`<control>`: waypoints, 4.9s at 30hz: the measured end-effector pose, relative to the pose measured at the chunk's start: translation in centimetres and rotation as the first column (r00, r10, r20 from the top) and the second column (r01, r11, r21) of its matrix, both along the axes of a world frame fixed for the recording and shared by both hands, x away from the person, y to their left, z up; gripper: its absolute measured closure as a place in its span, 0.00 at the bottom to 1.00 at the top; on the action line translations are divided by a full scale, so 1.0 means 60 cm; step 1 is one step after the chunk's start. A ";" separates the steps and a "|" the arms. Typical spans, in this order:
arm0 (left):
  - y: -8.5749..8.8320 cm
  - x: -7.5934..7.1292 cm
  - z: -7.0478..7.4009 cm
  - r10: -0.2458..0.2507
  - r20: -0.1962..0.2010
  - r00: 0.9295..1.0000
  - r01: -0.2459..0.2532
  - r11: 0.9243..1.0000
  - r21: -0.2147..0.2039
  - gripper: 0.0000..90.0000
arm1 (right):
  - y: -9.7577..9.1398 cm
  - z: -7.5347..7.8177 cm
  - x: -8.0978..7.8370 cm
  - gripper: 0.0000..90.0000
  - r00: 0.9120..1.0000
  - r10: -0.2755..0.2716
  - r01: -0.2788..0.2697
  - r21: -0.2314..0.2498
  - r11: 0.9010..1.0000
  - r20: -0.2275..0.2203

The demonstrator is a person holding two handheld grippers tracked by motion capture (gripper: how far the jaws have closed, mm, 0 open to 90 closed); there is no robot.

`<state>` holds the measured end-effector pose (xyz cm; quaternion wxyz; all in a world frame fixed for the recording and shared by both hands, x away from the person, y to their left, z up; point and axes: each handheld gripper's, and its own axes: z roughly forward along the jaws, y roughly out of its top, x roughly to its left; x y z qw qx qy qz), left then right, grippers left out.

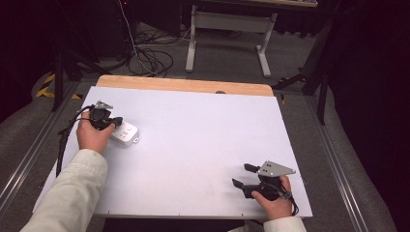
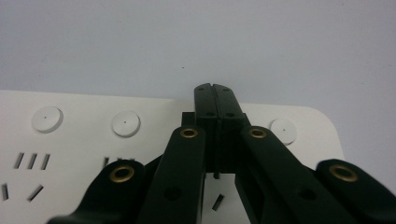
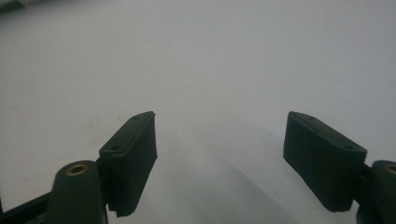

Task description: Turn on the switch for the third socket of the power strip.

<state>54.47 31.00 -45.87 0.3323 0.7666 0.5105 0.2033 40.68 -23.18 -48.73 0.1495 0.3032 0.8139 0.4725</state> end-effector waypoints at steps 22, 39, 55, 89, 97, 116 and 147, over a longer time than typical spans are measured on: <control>-0.002 -0.003 -0.003 0.009 -0.005 1.000 -0.009 1.000 -0.001 1.00 | 0.000 -0.001 -0.001 0.29 1.000 0.005 -0.005 0.000 1.000 -0.001; 0.001 -0.005 0.012 0.024 0.005 1.000 -0.023 1.000 -0.019 1.00 | -0.001 -0.001 -0.001 0.29 1.000 0.002 -0.002 0.006 1.000 -0.002; -0.008 -0.024 0.055 -0.008 0.046 0.999 0.011 0.998 -0.059 1.00 | 0.000 0.000 -0.001 0.29 1.000 0.001 -0.001 0.004 1.000 0.000; -0.022 -0.093 0.135 -0.113 0.153 0.982 0.133 0.983 -0.126 0.77 | -0.002 0.001 -0.005 0.29 1.000 -0.004 0.004 0.000 1.000 0.003; -0.036 -0.140 0.152 -0.174 0.208 0.963 0.207 0.967 -0.150 0.50 | -0.001 0.001 -0.006 0.29 1.000 -0.003 0.003 -0.002 1.000 0.003; -0.034 -0.231 0.110 -0.257 0.271 0.927 0.322 0.919 -0.228 0.19 | 0.001 0.002 -0.007 0.29 1.000 0.002 -0.002 0.003 1.000 0.000; -0.009 -0.298 -0.031 -0.260 0.265 0.929 0.316 0.928 -0.199 0.15 | 0.000 0.000 -0.008 0.29 1.000 0.006 -0.006 0.006 1.000 -0.006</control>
